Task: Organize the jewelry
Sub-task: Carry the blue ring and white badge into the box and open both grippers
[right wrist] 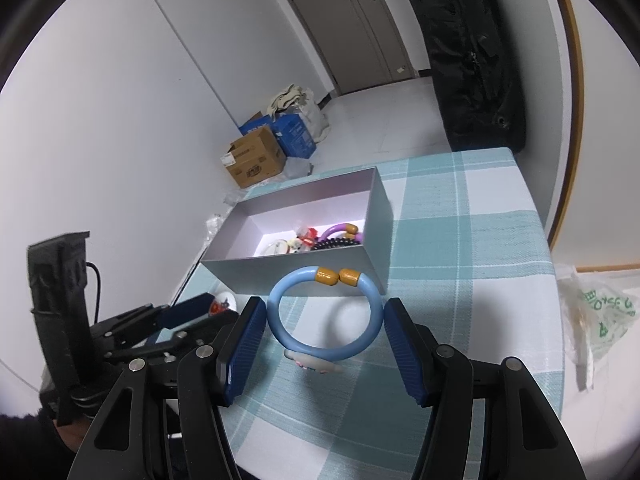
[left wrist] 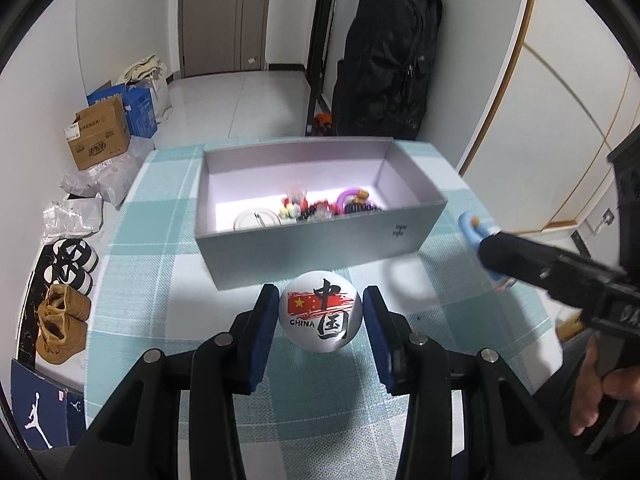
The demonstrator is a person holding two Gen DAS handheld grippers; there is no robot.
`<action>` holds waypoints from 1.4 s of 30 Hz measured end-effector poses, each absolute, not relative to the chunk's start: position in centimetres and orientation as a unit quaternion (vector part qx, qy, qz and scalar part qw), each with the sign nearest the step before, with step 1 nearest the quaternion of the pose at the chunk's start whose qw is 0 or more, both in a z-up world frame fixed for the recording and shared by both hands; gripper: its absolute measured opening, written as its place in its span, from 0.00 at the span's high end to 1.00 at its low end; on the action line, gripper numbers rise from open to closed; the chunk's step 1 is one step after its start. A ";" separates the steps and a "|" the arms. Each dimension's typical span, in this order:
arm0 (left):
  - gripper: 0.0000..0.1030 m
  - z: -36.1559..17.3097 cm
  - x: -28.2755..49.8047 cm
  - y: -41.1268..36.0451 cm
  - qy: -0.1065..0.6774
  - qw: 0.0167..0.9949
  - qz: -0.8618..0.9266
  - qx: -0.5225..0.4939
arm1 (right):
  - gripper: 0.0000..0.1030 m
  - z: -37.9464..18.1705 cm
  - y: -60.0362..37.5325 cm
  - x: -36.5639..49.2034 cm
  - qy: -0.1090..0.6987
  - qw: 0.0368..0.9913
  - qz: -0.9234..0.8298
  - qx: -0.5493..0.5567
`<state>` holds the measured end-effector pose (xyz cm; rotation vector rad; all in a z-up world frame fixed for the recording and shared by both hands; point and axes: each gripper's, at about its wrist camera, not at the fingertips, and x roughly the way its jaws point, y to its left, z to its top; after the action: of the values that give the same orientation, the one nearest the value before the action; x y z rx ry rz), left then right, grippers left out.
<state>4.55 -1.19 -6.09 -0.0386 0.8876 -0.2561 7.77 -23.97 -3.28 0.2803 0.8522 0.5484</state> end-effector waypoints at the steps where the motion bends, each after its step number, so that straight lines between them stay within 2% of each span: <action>1: 0.64 -5.8 4.5 -1.0 0.424 0.897 -0.124 -0.023 | 0.41 -3.2 -23.9 7.8 0.406 0.865 0.263 0.134; 20: 0.64 -3.1 6.8 2.2 0.378 0.911 -0.137 -0.097 | 0.41 0.0 -20.8 10.3 0.378 0.870 0.302 0.097; 30: 0.64 -3.3 9.9 1.7 0.378 0.912 -0.137 -0.078 | 0.41 0.1 -19.3 13.5 0.387 0.858 0.325 0.087; 42: 0.64 -4.8 13.0 1.4 0.417 0.890 -0.153 -0.101 | 0.41 -2.0 -18.0 17.8 0.422 0.834 0.345 0.088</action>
<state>12.99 1.41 -4.81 -0.2089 0.8654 -0.3172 17.82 -18.04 -2.01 0.1867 0.8931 0.7307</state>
